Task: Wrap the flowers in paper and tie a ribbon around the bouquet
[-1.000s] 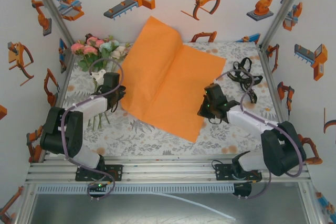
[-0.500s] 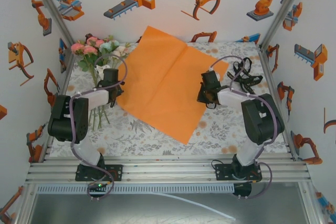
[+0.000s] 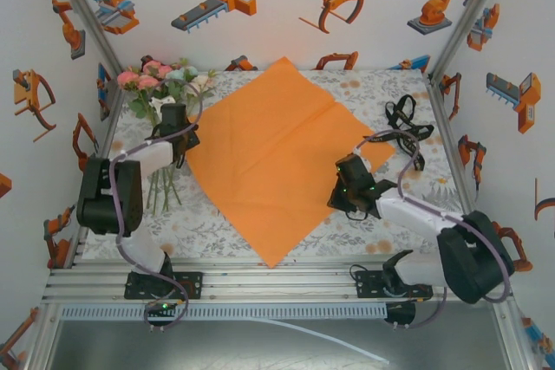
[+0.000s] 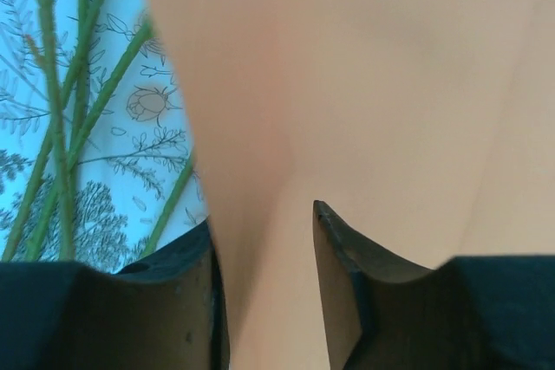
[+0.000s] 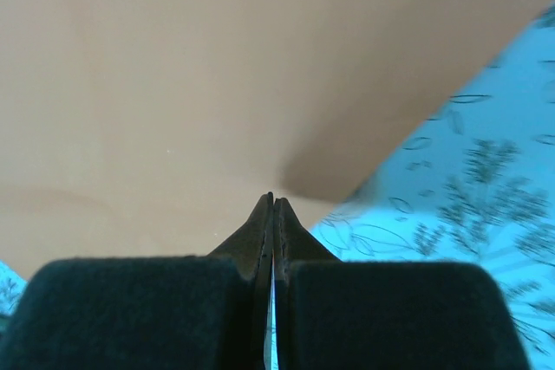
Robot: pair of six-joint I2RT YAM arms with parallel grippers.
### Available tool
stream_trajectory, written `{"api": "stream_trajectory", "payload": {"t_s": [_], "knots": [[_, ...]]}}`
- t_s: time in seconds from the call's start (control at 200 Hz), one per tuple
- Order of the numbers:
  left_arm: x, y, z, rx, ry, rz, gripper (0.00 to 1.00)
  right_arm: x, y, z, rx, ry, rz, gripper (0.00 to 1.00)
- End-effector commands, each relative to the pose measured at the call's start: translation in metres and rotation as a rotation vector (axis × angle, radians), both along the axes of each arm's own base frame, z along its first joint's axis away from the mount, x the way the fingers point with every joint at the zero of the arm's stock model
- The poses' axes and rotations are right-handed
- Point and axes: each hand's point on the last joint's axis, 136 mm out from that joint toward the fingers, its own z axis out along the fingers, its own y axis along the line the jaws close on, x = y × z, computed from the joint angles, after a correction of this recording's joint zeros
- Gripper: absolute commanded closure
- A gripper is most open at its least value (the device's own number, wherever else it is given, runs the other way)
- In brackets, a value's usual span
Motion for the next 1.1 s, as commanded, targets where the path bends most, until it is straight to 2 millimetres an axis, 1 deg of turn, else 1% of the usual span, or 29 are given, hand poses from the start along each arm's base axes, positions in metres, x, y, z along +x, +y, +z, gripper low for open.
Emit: {"api": "stream_trajectory", "payload": {"t_s": [0.0, 0.045, 0.085, 0.11, 0.165, 0.22, 0.25, 0.31, 0.385, 0.481, 0.551, 0.606, 0.706, 0.766, 0.836, 0.906, 0.946, 1.001, 1.091], "knots": [[-0.031, -0.005, 0.044, -0.034, -0.047, 0.005, 0.57, 0.03, -0.027, 0.034, -0.119, -0.1, -0.051, 1.0], [-0.046, -0.004, 0.053, -0.025, -0.058, 0.032, 0.55, 0.043, -0.037, 0.035, -0.122, -0.097, -0.086, 1.0], [-0.057, -0.01, 0.06, -0.02, -0.073, 0.023, 0.53, 0.055, -0.044, 0.034, -0.112, -0.095, -0.112, 1.0], [-0.064, -0.012, 0.064, -0.011, -0.082, 0.018, 0.51, 0.063, -0.046, 0.033, -0.1, -0.099, -0.121, 1.0], [-0.076, -0.019, 0.066, 0.008, -0.079, 0.01, 0.51, 0.079, -0.049, 0.029, -0.08, -0.103, -0.133, 1.0], [-0.085, -0.03, 0.06, -0.013, -0.058, -0.011, 0.51, 0.094, -0.05, 0.024, -0.079, -0.096, -0.132, 1.0], [-0.088, -0.039, 0.056, -0.038, -0.048, -0.036, 0.5, 0.101, -0.05, 0.021, -0.077, -0.092, -0.132, 1.0], [-0.091, -0.053, 0.044, -0.08, -0.017, -0.07, 0.51, 0.114, -0.05, 0.016, -0.07, -0.089, -0.133, 1.0], [-0.092, -0.067, 0.029, -0.089, 0.018, -0.095, 0.51, 0.127, -0.053, 0.009, -0.061, -0.088, -0.147, 1.0], [-0.09, -0.085, 0.006, -0.122, 0.072, -0.13, 0.52, 0.136, -0.056, 0.003, -0.054, -0.081, -0.156, 1.0], [-0.089, -0.103, -0.012, -0.161, 0.118, -0.16, 0.53, 0.138, -0.062, -0.004, -0.059, -0.066, -0.174, 1.0], [-0.089, -0.115, -0.022, -0.173, 0.148, -0.176, 0.53, 0.138, -0.067, -0.009, -0.057, -0.055, -0.194, 1.0], [-0.088, -0.13, -0.028, -0.164, 0.164, -0.19, 0.53, 0.138, -0.08, -0.018, -0.053, -0.041, -0.232, 1.0], [-0.085, -0.136, -0.025, -0.163, 0.158, -0.2, 0.53, 0.138, -0.09, -0.022, -0.05, -0.026, -0.257, 1.0], [-0.078, -0.129, -0.016, -0.113, 0.144, -0.185, 0.51, 0.134, -0.097, -0.026, -0.035, -0.012, -0.288, 1.0], [-0.068, -0.109, 0.0, -0.017, 0.122, -0.152, 0.51, 0.13, -0.099, -0.025, -0.037, -0.018, -0.291, 1.0], [-0.062, -0.094, 0.01, 0.025, 0.111, -0.127, 0.5, 0.129, -0.096, -0.023, -0.023, -0.029, -0.277, 1.0], [-0.051, -0.067, 0.019, 0.04, 0.105, -0.074, 0.5, 0.128, -0.091, -0.019, 0.012, -0.038, -0.264, 1.0], [-0.033, -0.015, 0.026, 0.067, 0.103, 0.036, 0.5, 0.125, -0.081, -0.01, 0.075, -0.046, -0.268, 1.0]]}}
